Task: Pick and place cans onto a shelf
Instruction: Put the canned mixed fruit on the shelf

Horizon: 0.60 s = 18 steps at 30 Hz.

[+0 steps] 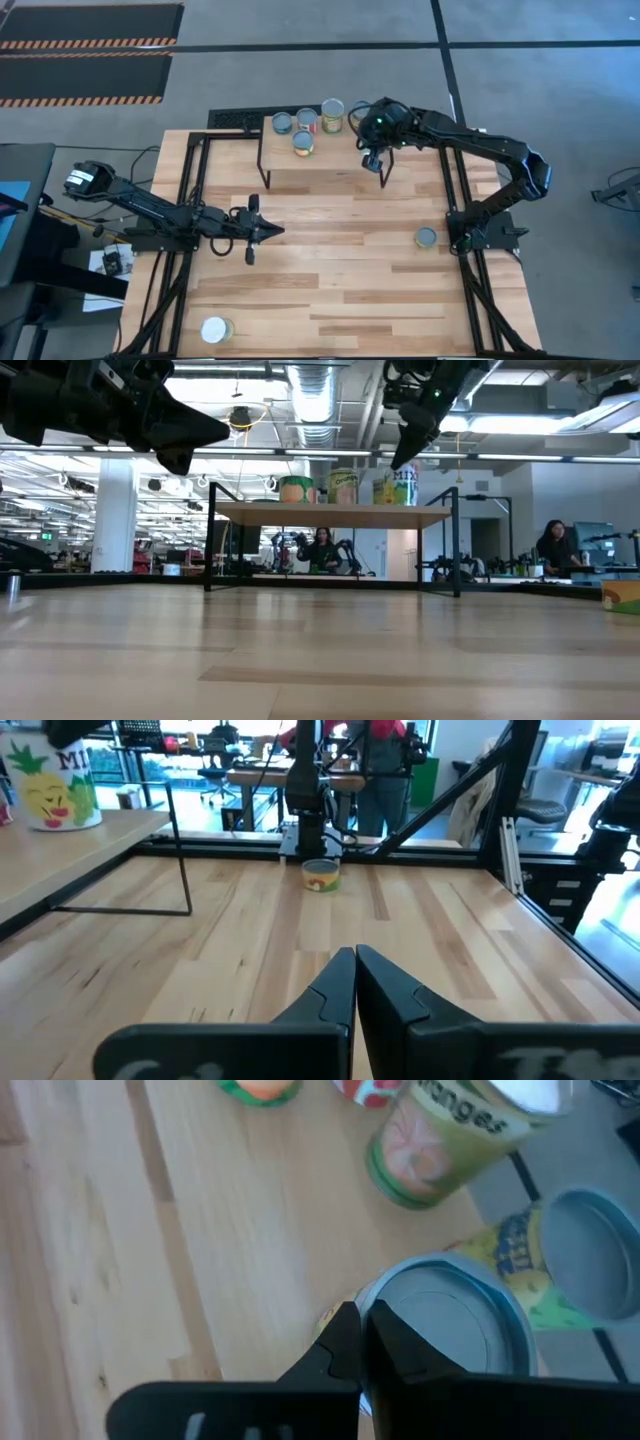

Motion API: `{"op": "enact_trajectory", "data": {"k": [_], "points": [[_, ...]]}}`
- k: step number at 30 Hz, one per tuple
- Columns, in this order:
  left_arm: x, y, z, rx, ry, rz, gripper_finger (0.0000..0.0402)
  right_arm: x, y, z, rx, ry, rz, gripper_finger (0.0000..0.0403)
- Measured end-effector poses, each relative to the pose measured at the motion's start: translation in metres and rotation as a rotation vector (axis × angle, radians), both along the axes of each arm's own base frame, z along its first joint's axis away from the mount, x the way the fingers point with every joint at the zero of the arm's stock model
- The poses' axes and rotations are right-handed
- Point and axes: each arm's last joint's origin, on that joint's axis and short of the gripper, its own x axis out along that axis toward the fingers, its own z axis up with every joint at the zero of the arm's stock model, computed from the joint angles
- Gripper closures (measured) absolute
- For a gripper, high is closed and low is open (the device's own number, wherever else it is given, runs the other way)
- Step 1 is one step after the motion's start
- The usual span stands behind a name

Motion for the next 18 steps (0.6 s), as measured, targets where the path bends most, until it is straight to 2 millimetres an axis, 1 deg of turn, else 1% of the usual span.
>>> {"op": "enact_trajectory", "data": {"k": [5, 10, 18], "points": [[0.0000, -0.0001, -0.0001, 0.000, 0.001, 0.000, 0.0401, -0.0006, -0.0022, -0.0001, 0.016, -0.013, 0.008, 0.0387], [0.0000, -0.0001, 0.0000, 0.000, 0.000, 0.000, 0.0401, 0.0049, -0.0082, -0.0064, 0.028, -0.015, 0.003, 0.0383], [0.0000, -0.0001, -0.0001, 0.000, 0.001, 0.000, 0.0401, 0.0040, -0.0087, -0.0049, 0.029, -0.030, -0.009, 0.0371]]}}
